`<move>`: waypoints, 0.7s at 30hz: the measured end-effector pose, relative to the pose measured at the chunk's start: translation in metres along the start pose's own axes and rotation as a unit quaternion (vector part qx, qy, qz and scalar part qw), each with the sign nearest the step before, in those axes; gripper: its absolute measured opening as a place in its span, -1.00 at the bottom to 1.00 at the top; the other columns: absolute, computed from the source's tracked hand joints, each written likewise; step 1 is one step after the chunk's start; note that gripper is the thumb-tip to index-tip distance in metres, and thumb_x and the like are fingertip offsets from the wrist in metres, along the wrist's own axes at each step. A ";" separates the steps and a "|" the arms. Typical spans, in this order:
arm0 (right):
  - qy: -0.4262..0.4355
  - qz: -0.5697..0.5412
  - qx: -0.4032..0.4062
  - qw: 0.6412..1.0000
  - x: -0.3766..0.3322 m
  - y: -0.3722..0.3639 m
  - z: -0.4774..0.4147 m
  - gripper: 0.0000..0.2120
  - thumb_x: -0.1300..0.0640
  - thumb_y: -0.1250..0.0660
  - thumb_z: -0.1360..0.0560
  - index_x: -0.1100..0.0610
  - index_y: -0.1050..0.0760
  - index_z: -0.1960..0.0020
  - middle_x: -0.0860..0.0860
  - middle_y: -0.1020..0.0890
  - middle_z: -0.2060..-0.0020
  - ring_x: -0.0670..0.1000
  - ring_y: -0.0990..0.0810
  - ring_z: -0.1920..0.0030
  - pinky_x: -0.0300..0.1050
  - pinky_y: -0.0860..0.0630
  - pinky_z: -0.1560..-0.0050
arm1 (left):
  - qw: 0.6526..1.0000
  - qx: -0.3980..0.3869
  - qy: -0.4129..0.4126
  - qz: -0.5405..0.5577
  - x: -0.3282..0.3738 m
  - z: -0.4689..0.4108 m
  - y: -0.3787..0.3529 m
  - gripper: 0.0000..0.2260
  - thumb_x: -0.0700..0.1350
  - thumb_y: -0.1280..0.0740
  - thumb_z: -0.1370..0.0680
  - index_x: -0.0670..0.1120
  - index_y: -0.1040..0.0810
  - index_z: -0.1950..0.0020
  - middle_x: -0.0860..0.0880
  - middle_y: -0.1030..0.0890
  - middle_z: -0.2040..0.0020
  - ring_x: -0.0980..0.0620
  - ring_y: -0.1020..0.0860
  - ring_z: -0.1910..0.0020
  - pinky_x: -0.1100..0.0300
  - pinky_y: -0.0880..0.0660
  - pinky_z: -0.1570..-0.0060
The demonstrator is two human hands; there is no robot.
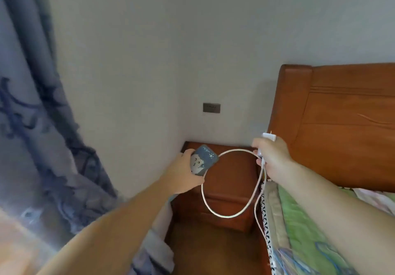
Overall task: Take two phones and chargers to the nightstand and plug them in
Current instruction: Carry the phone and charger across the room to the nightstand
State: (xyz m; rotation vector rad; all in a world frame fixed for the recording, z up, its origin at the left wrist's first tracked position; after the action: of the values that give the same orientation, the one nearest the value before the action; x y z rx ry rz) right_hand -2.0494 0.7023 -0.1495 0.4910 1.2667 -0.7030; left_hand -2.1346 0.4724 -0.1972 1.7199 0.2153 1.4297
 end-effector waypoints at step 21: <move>-0.230 -0.123 0.040 0.965 0.070 -0.135 -0.353 -0.86 0.39 -0.20 -0.38 0.17 -0.33 0.20 0.09 -0.39 0.24 -0.03 -0.36 0.39 -0.18 -0.30 0.44 | 0.996 0.005 0.093 -0.002 -0.079 -0.323 -0.014 -0.27 0.02 -0.43 -0.20 0.00 -0.37 -0.37 -0.08 -0.55 -0.11 -0.06 -0.56 -0.04 -0.11 -0.56 -0.04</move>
State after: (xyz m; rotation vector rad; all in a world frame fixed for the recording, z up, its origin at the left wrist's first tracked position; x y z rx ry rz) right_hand -2.3774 0.8357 -0.2977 0.2150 0.8679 -1.0147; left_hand -2.4355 0.5927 -0.2742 1.5939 0.3264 1.5887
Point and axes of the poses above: each hand's wrist, its own z-axis away from the middle knuckle, its own y-axis out of the back of the hand, x = y × z, the point moved 5 cm from there along -z, towards the middle knuckle
